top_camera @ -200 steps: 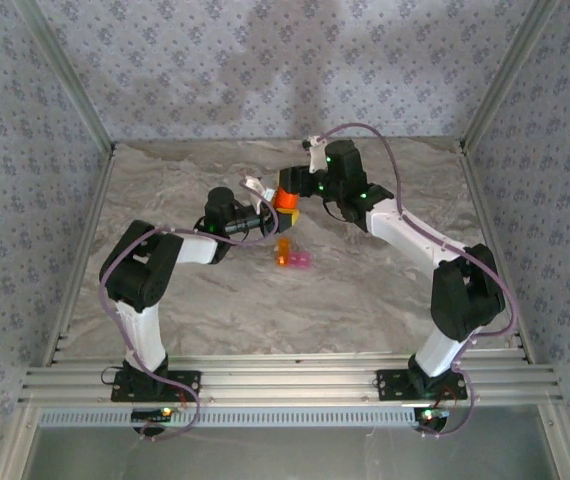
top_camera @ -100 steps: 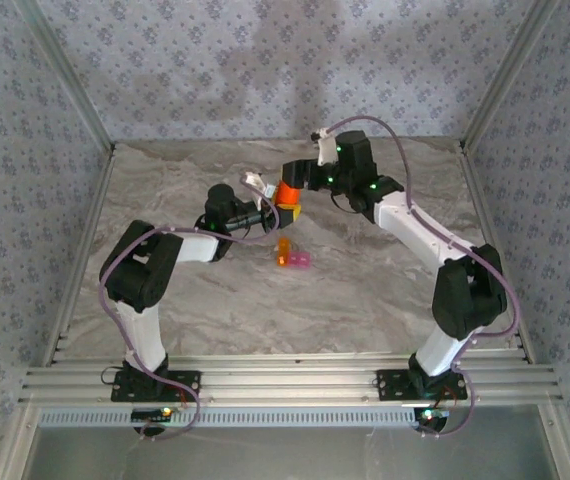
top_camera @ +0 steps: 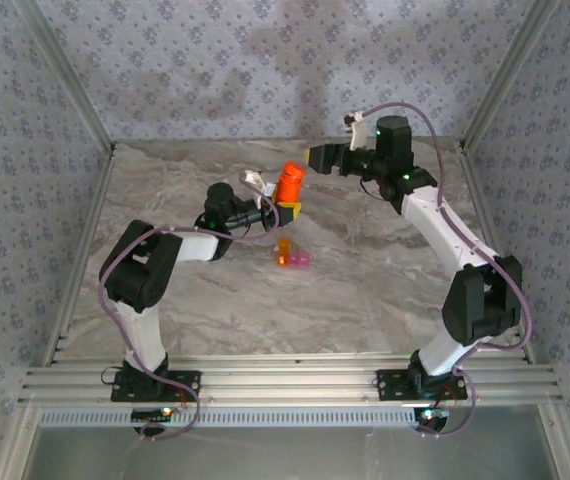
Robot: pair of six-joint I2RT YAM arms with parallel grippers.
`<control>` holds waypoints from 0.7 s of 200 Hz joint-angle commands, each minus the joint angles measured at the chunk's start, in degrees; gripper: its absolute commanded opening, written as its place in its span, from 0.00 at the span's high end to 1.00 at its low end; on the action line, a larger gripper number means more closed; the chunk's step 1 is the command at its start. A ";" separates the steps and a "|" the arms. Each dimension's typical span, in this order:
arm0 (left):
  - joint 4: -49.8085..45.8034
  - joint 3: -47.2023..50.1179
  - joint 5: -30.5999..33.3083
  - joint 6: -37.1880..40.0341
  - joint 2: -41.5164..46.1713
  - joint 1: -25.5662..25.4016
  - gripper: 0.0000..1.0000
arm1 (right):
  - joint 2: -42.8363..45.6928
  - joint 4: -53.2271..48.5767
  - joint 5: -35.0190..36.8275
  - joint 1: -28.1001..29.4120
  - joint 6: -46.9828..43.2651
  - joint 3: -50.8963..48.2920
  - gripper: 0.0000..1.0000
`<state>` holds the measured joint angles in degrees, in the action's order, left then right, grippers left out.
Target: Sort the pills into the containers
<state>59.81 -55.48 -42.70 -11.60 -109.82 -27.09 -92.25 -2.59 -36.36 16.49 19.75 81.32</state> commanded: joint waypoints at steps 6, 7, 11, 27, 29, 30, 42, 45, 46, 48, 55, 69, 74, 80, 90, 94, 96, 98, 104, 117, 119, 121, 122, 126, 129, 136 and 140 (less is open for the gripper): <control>3.56 -1.69 -1.68 -0.09 2.59 0.23 1.00 | -1.63 -1.77 -0.29 0.01 0.85 3.85 0.24; 3.56 -1.71 -1.68 -0.09 2.59 0.26 1.00 | -1.75 -1.92 -0.20 0.02 0.88 4.03 0.24; 3.55 -1.67 -1.63 -0.09 2.59 0.24 1.00 | -2.14 -2.45 0.24 0.08 0.86 4.45 0.25; 3.36 -1.67 -1.66 -0.09 2.75 0.25 1.00 | -3.64 -5.40 1.58 0.74 0.30 6.80 0.32; 3.31 -1.65 -1.64 -0.05 2.76 0.23 1.00 | -3.75 -5.71 1.67 0.80 0.14 7.05 0.33; 3.30 -1.65 -1.62 -0.03 2.77 0.21 1.00 | -3.83 -5.78 1.79 0.86 0.13 7.21 0.34; 3.24 -1.68 -1.65 -0.04 2.77 0.28 1.00 | -4.88 -7.79 2.33 1.63 -0.78 8.85 0.41; 3.22 -1.65 -1.67 -0.02 2.77 0.28 1.00 | -5.16 -8.29 2.54 1.86 -1.03 9.20 0.43; 3.21 -1.65 -1.68 -0.06 2.77 0.24 1.00 | -5.28 -8.47 2.62 1.87 -1.12 9.33 0.44; 3.27 -1.65 -1.66 -0.02 2.77 0.25 1.00 | -5.46 -8.77 2.72 2.05 -1.29 9.66 0.45; 3.21 -1.67 -1.63 0.08 2.84 0.21 1.00 | -6.03 -9.99 3.16 2.53 -1.98 10.49 0.48; 3.12 -1.59 -1.63 0.16 2.94 0.24 1.00 | -6.93 -11.59 4.12 3.63 -3.14 11.59 0.54; 3.12 -1.50 -1.62 0.17 2.95 0.20 1.00 | -7.20 -12.36 4.37 3.95 -3.56 11.94 0.56; 3.10 -1.50 -1.60 0.17 2.95 0.26 1.00 | -7.59 -13.13 4.61 4.41 -4.26 12.41 0.59; 3.12 -1.55 -1.65 0.17 2.95 0.26 1.00 | -8.07 -14.29 5.03 5.23 -5.08 12.77 0.62; 3.12 -1.51 -1.65 0.21 2.95 0.21 1.00 | -8.15 -14.65 5.23 5.54 -5.34 12.81 0.63; 3.12 -1.55 -1.61 0.18 2.95 0.20 1.00 | -8.20 -14.95 5.35 5.67 -5.45 12.88 0.63; 3.12 -1.55 -1.62 0.17 2.95 0.26 1.00 | -8.30 -15.13 5.45 5.90 -5.56 12.89 0.64; 3.12 -1.54 -1.52 0.25 2.95 0.28 1.00 | -8.56 -15.81 5.70 6.44 -6.05 13.06 0.66; 3.12 -1.56 -1.52 0.25 2.86 0.22 1.00 | -8.89 -17.29 6.72 7.93 -7.62 13.29 0.68; 3.07 -1.56 -1.45 0.25 2.88 0.22 1.00 | -8.91 -17.52 7.06 8.22 -7.73 13.37 0.69; 3.09 -1.56 -1.43 0.26 2.91 0.25 1.00 | -8.91 -17.75 7.28 8.50 -7.89 13.37 0.69; 3.10 -1.56 -1.43 0.26 2.88 0.22 1.00 | -8.96 -17.86 7.36 8.62 -8.06 13.40 0.69; 3.12 -1.56 -1.45 0.25 2.90 0.21 1.00 | -9.01 -18.50 7.87 9.10 -8.81 13.55 0.70; 3.12 -1.56 -1.43 0.26 2.91 0.20 1.00 | -9.00 -18.98 8.30 9.47 -9.37 13.64 0.70; 3.12 -1.55 -1.34 0.28 2.95 0.24 1.00 | -9.11 -20.18 9.11 10.17 -10.55 13.90 0.71; 3.10 -1.50 -1.34 0.28 2.97 0.26 1.00 | -9.17 -20.83 9.46 10.48 -11.08 14.03 0.71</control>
<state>59.79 -55.46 -43.11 -11.60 -109.80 -27.09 -100.42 -16.93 -29.93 24.51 13.78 93.10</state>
